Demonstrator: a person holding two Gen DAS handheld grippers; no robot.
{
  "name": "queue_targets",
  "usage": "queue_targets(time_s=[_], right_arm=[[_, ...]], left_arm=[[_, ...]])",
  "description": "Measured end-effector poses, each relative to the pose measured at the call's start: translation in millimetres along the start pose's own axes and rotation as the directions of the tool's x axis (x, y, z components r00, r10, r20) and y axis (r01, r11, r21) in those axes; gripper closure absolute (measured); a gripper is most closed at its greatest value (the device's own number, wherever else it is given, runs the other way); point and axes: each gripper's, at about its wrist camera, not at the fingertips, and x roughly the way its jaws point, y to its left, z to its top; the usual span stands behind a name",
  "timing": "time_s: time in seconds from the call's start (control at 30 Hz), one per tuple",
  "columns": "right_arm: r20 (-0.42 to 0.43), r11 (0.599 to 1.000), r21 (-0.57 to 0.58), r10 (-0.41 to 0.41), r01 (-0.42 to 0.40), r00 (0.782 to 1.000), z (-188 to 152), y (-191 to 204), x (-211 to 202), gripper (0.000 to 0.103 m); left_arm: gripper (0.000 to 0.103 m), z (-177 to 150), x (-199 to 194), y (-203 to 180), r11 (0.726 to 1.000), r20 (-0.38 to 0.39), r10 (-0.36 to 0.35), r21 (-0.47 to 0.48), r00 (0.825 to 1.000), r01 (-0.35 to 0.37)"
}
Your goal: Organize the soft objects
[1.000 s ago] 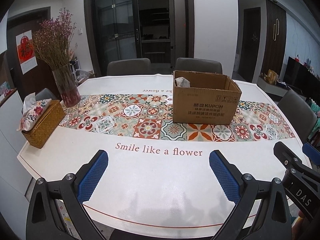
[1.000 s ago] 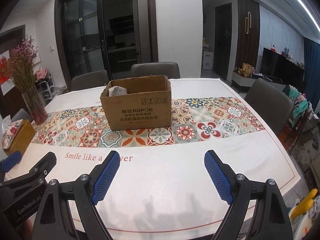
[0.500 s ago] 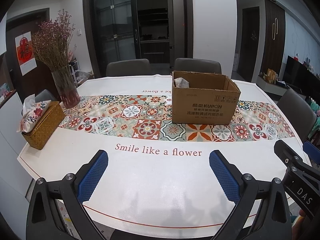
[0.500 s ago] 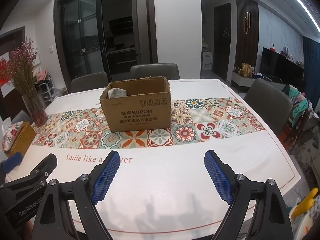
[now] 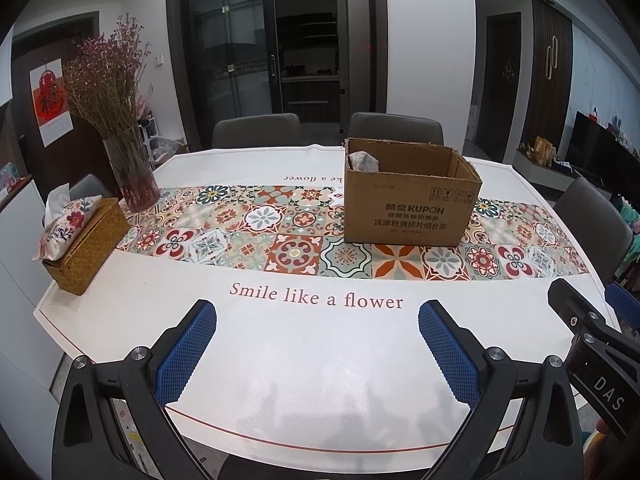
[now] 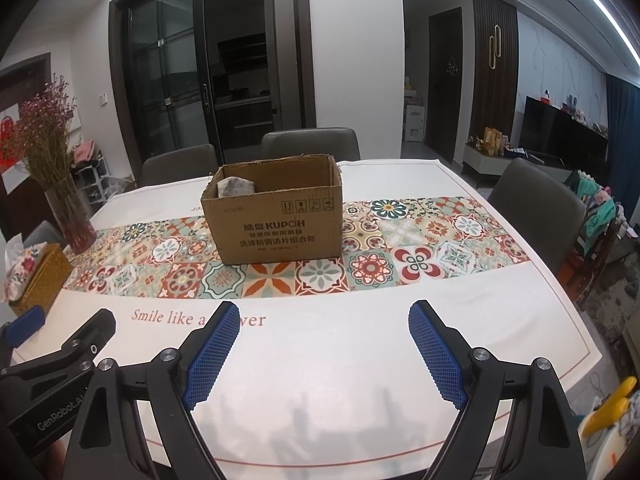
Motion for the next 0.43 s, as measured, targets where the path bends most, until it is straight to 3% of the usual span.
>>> queue_targets(time_s=[0.43], right_arm=[[-0.004, 1.000, 0.002, 0.002, -0.002, 1.000, -0.3, 1.0, 0.4, 0.016]], left_arm=[[0.000, -1.8, -1.4, -1.1, 1.000, 0.007, 0.014, 0.007, 1.000, -0.014]])
